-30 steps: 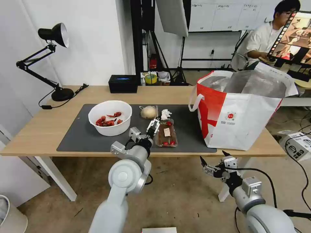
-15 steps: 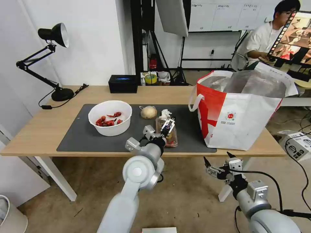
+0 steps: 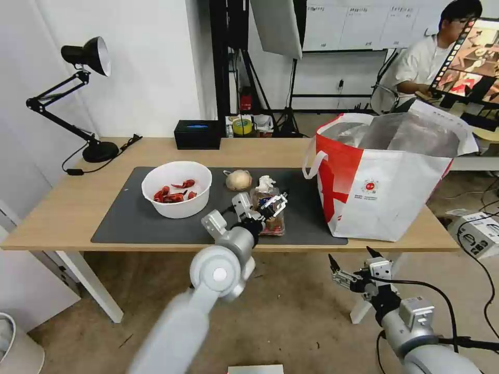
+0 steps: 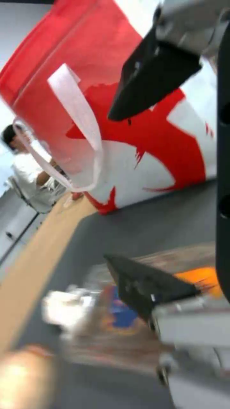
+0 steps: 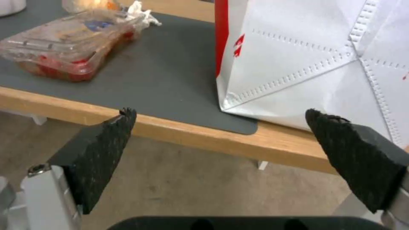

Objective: Pick up the trash from the table and place it into the takeout bag.

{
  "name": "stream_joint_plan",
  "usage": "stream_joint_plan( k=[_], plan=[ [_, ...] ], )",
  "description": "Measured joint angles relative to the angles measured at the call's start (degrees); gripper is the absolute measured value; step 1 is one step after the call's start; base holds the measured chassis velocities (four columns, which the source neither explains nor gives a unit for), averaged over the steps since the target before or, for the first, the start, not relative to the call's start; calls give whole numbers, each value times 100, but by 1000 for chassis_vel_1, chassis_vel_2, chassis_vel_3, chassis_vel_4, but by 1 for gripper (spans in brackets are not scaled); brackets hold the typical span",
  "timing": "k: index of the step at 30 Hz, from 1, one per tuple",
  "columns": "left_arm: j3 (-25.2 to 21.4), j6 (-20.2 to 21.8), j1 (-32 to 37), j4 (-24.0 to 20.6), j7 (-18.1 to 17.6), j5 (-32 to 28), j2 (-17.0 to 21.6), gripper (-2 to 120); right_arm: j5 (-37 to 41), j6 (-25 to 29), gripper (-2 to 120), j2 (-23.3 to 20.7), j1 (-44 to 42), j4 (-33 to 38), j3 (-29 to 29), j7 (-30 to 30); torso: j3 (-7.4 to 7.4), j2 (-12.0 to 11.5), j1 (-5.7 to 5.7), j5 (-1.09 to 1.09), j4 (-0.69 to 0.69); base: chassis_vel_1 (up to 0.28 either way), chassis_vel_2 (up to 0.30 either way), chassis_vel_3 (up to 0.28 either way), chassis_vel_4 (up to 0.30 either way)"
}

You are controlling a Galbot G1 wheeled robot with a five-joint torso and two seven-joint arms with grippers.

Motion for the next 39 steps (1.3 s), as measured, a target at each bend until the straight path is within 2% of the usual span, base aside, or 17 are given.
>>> stream_joint_plan(
  k=[3, 4, 5, 7, 8, 9, 11, 12, 14, 21, 39],
  plan=[
    [408, 136, -537, 255, 881, 1056, 644, 64, 108, 0, 100, -40, 73, -16, -24, 12, 0, 0, 1, 0, 1, 0, 0, 0, 0],
    [408, 136, -537, 255, 881, 1056, 644, 64, 108, 0, 100, -40, 73, -16, -24, 12, 0, 0, 1, 0, 1, 0, 0, 0, 0],
    [619, 155, -741, 311, 1184, 1312, 910, 58, 144, -1, 100, -64, 112, -38, -39, 19, 0, 0, 1, 1, 1, 0, 0, 0, 0],
    [901, 159, -970, 331, 1450, 1429, 1231, 50, 172, -2, 100, -98, 155, -68, -49, 23, 0, 0, 1, 0, 1, 0, 0, 0, 0],
    [901, 159, -970, 331, 1450, 1429, 1231, 50, 172, -2, 100, -98, 155, -68, -49, 23, 0, 0, 1, 0, 1, 0, 0, 0, 0],
    [1036, 155, -1062, 334, 1625, 1516, 1396, 42, 183, -3, 100, -118, 174, -90, -55, 23, 0, 0, 0, 1, 0, 0, 0, 0, 0],
    [1207, 121, -1141, 339, 1990, 1791, 1635, 34, 199, -4, 100, -147, 208, -125, -60, 24, 1, 0, 1, 1, 1, 0, 0, 0, 0],
    [1207, 121, -1141, 339, 1990, 1791, 1635, 34, 199, -4, 100, -147, 208, -125, -60, 24, 1, 0, 1, 1, 1, 0, 0, 0, 0],
    [1374, 65, -1168, 337, 2207, 1981, 1829, 24, 266, -8, 100, -176, 221, -132, -61, 30, 0, 0, 0, 1, 1, 0, 0, 0, 0],
    [1548, 15, -1146, 369, 2244, 2025, 1943, 0, 354, -17, 100, -276, 276, -163, -59, 40, 0, 0, 1, 1, 1, 0, 0, 0, 0],
    [1732, 103, -1076, 541, 2255, 2160, 2032, 0, 684, -33, 100, -333, 503, -276, -159, 91, 0, 0, 1, 2, 0, 0, 0, 0, 0]
  ],
)
